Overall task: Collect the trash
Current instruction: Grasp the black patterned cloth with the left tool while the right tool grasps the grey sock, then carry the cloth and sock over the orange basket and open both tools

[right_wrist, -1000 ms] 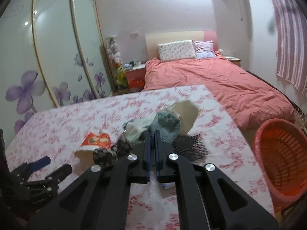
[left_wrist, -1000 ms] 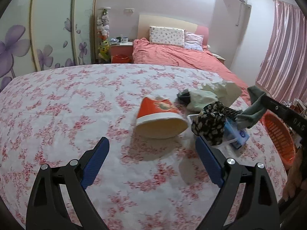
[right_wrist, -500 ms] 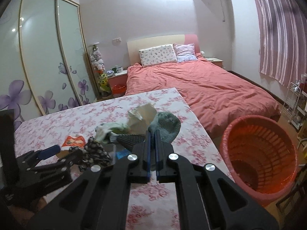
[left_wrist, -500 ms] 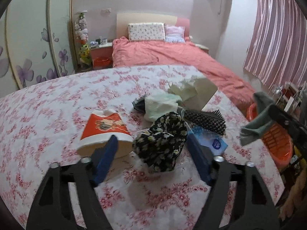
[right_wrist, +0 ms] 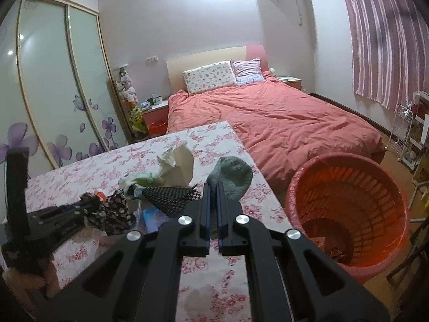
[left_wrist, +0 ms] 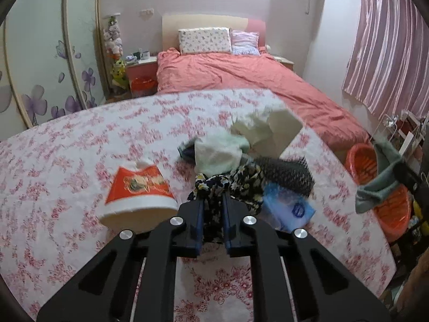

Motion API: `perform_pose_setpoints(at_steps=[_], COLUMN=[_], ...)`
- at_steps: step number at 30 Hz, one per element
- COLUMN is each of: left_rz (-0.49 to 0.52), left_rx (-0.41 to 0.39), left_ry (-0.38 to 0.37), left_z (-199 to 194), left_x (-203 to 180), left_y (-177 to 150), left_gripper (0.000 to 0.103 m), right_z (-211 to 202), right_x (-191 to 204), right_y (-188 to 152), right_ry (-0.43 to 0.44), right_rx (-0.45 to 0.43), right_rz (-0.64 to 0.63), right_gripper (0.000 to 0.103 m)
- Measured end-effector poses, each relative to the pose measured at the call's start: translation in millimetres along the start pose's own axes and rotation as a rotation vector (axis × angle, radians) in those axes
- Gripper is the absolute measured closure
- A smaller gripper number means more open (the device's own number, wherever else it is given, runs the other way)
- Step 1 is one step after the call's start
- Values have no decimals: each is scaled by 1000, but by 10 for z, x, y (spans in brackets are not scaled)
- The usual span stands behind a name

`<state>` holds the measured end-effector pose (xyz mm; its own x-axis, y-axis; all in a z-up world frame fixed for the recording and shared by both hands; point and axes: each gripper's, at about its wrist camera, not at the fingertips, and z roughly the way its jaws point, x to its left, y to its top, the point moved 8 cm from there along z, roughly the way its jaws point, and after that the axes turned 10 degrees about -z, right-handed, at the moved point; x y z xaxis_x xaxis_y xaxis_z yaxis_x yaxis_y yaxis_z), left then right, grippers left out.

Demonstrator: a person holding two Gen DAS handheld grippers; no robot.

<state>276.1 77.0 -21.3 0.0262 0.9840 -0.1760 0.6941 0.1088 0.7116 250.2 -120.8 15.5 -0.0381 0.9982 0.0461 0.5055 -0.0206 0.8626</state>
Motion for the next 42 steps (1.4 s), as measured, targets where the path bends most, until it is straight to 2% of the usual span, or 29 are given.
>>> perform_pose_setpoints(at_steps=[8,14,32,42], left_rz=[-24,6,131,179], left_rx=[-61,-74,2,75], left_ry=[-19,-70,-339,-437], left_z=[-235,-313,-188,-6], left_x=[-162,-532,-2157,-2744], left_y=[285,298,-31,-265], left_gripper=[93,93,93,93], right_z=[-193,-341,-581,-570], right_x=[-295,-571,-1729,-2205], right_y=[75,79,-60,-152], right_ry=[-26,-66,-239,-295], right_rx=[-38,-61,-83,-72], right_rz=[41,65,171,220], right_gripper=[98,98,98,98])
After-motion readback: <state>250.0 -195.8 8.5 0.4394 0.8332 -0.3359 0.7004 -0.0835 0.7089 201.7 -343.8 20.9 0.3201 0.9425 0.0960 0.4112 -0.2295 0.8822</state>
